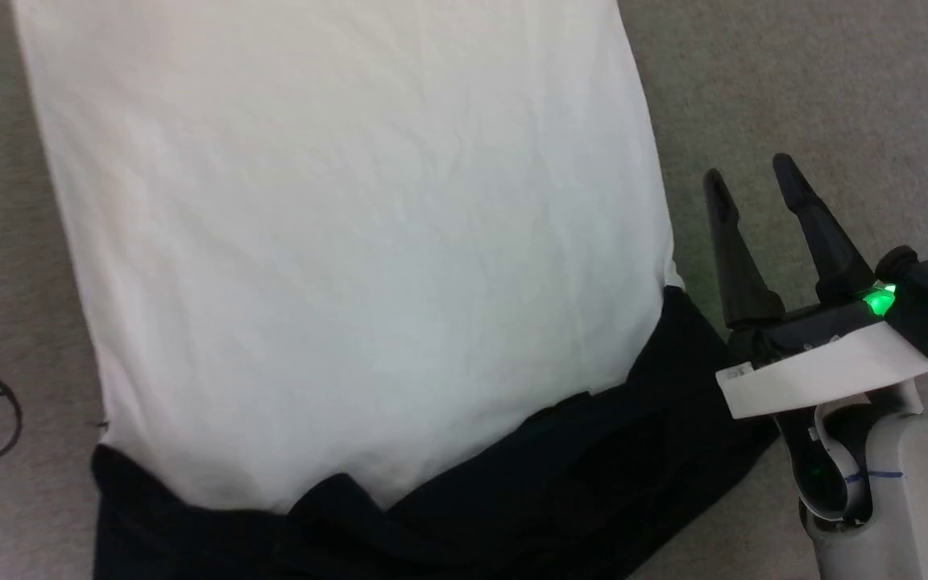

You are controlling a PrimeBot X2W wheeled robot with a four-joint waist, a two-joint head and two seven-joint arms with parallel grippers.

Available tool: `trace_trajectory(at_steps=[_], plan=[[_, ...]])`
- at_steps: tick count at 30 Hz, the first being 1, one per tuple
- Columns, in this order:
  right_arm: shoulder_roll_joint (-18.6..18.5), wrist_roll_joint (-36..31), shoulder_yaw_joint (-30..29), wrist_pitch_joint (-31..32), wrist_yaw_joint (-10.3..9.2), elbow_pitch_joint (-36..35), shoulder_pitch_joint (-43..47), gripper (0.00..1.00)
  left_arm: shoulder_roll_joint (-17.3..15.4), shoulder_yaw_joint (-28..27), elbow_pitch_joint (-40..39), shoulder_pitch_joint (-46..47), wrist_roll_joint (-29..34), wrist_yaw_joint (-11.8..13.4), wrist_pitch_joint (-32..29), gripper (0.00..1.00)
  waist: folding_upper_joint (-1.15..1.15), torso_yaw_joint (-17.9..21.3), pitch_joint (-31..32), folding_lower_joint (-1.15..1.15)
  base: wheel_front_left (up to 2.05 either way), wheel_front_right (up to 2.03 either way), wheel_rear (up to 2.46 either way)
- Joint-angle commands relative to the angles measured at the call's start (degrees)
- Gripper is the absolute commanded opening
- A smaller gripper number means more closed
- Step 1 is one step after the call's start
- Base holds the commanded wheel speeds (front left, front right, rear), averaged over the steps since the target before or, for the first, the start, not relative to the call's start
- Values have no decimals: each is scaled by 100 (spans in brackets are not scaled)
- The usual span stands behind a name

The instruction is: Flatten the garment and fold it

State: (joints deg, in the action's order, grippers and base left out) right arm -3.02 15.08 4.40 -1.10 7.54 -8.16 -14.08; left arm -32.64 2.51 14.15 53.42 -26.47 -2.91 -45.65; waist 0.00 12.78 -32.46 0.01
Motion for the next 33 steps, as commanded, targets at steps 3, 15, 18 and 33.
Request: trace_trajectory(at_steps=[3,15,18,33], plan=[[14,73,46,-120,-5,71,-127,100,-63,-85,-10,196,-108,204,-350,100,0,503,-577,-1,0,0,0],[14,42,259,-154,-5,154,-196,100,-315,3,-150,167,110,652,-1112,100,0,573,-711,-1,0,0,0],[14,53,270,-151,-5,160,-194,100,-388,15,-279,129,153,621,-1033,0,0,558,-753,-1,0,0,0],[-26,-839,397,1081,-5,1005,-3223,100,-176,408,-317,501,166,160,-317,0,0,1,-923,-1,0,0,0]])
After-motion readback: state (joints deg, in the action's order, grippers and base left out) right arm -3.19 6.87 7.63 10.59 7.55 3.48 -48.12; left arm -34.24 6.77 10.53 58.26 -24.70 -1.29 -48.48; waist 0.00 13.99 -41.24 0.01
